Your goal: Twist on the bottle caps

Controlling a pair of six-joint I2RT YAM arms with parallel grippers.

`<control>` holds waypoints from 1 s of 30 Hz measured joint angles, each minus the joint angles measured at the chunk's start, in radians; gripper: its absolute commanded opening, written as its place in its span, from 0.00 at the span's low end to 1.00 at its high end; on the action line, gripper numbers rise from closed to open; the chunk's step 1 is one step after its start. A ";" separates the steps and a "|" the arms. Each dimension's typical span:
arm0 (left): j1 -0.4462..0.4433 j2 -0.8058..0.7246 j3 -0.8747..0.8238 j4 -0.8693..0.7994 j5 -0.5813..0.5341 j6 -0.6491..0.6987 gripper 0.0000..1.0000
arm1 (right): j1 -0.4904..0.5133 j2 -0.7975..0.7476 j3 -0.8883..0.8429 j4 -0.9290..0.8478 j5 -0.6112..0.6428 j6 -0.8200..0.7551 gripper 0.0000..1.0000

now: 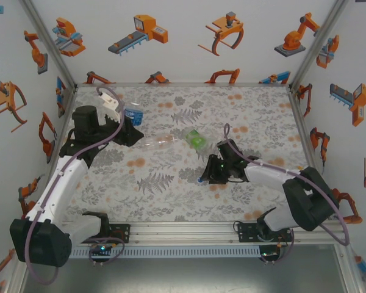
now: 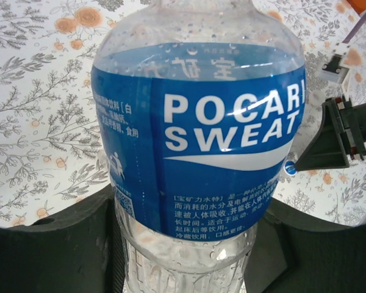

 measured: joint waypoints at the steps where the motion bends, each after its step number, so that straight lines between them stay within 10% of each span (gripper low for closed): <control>1: 0.000 0.005 0.000 0.000 0.003 0.000 0.05 | 0.000 -0.011 0.013 -0.041 0.021 -0.014 0.47; 30: -0.001 0.016 0.000 -0.004 0.015 0.000 0.05 | 0.269 0.222 0.379 -0.343 0.343 -0.285 0.46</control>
